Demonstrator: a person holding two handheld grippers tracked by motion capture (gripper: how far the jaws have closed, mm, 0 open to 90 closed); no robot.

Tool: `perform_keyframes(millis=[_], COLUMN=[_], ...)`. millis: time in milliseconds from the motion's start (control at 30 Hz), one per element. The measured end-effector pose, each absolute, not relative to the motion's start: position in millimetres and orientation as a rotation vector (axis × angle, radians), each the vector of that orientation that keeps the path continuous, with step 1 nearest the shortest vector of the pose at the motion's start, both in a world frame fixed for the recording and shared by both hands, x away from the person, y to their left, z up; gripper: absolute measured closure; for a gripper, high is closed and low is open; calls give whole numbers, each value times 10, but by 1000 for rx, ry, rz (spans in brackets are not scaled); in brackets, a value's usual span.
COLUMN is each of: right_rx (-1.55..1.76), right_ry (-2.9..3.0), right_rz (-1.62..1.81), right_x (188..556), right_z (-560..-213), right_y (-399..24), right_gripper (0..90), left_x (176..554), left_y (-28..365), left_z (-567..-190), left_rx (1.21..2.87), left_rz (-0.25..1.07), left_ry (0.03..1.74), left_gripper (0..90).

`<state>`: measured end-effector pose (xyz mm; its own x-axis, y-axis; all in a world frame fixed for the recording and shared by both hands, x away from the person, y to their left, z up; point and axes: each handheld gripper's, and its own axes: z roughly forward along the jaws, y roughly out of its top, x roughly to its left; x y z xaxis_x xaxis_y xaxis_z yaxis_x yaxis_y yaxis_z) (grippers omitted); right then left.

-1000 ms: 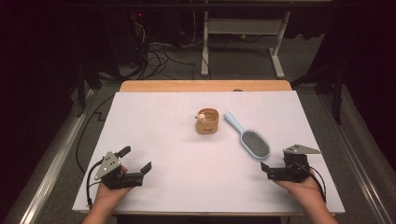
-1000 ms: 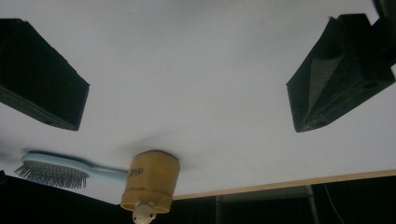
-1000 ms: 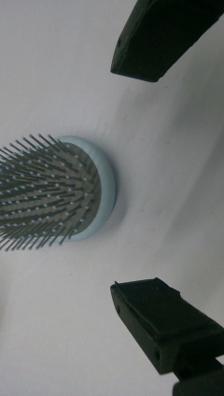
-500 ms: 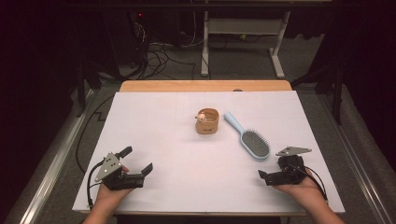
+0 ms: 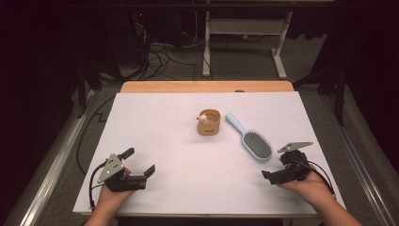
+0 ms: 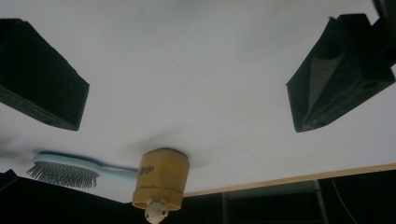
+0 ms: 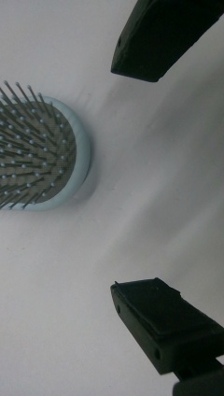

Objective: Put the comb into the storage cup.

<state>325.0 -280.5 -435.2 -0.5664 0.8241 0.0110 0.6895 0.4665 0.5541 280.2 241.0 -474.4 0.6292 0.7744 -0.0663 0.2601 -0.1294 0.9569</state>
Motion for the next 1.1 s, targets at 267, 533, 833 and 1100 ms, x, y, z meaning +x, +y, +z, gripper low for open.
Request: perform_keyframes(millis=[267,533,833,1100], right_rx=[1265,1258,1256,1255], right_ry=[2477,2476,2520,2549], right_rz=[725,689,644,610], right_x=[3360,3569,3815,3979], right_z=[-4219,-4205,-4292,-4363], right_y=[-2732,-2699,-2633,-2580], right_gripper=[1,1,2,2], left_x=[2803,2792,2789,2789], left_y=[2409,2420,2416,2417], left_z=[-4742,-4730,-4730,-4730], left_rx=[1681,1667,1671,1672], left_rz=[552,555,557,558], left_ry=[861,857,852,850], left_gripper=[1,1,1,1])
